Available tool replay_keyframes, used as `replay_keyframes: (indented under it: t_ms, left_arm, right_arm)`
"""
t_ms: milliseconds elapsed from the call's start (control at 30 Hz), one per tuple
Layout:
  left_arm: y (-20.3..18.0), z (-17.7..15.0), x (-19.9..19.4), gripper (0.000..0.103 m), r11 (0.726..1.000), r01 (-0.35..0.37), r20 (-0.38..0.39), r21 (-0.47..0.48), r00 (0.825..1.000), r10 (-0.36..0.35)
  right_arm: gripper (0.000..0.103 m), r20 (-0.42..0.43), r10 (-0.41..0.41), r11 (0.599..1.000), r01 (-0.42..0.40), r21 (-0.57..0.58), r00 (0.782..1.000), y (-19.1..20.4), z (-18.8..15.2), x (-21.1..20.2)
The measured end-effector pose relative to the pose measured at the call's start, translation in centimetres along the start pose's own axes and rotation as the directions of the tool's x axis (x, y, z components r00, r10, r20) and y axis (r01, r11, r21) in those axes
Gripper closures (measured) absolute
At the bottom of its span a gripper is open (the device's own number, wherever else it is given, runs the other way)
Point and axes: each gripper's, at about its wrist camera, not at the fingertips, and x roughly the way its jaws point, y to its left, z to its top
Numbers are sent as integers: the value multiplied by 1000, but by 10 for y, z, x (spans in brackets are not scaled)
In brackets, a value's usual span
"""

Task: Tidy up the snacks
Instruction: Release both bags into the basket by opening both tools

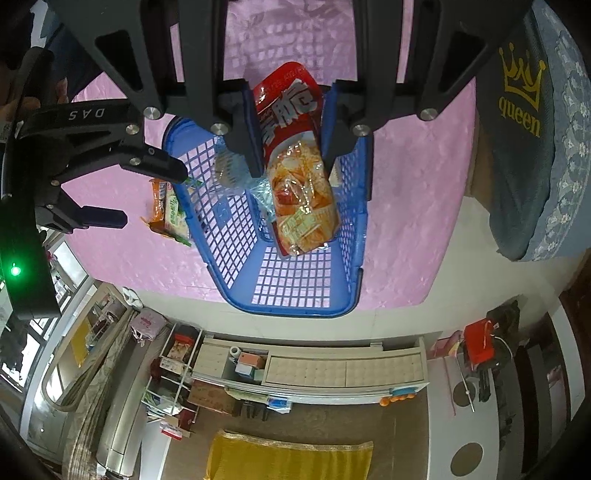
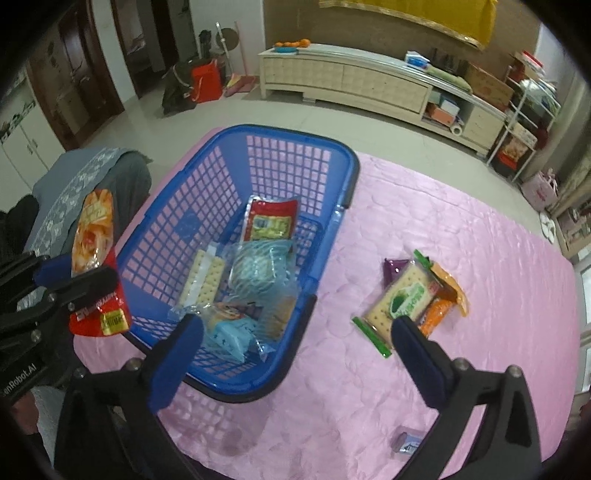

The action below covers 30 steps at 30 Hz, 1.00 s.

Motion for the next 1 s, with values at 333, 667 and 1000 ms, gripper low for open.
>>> replay_keyframes:
  t_ms: [333,667,1000]
  left_arm:
    - [-9,10,27,76,999,16,-23,32,1000,-15]
    - [-5,7,72,75,998,7,-99,64,995,-1]
    - [-4,3,68,42,995,-25,-78,100,996,33]
  right_arm:
    - [0,5,4,998,-5,65,1000,-18,1,9]
    - [0,23,5,997,-6,76,1000,-30,1,33]
    - [0,35,7,991,-12,135,999,-42,-4,34]
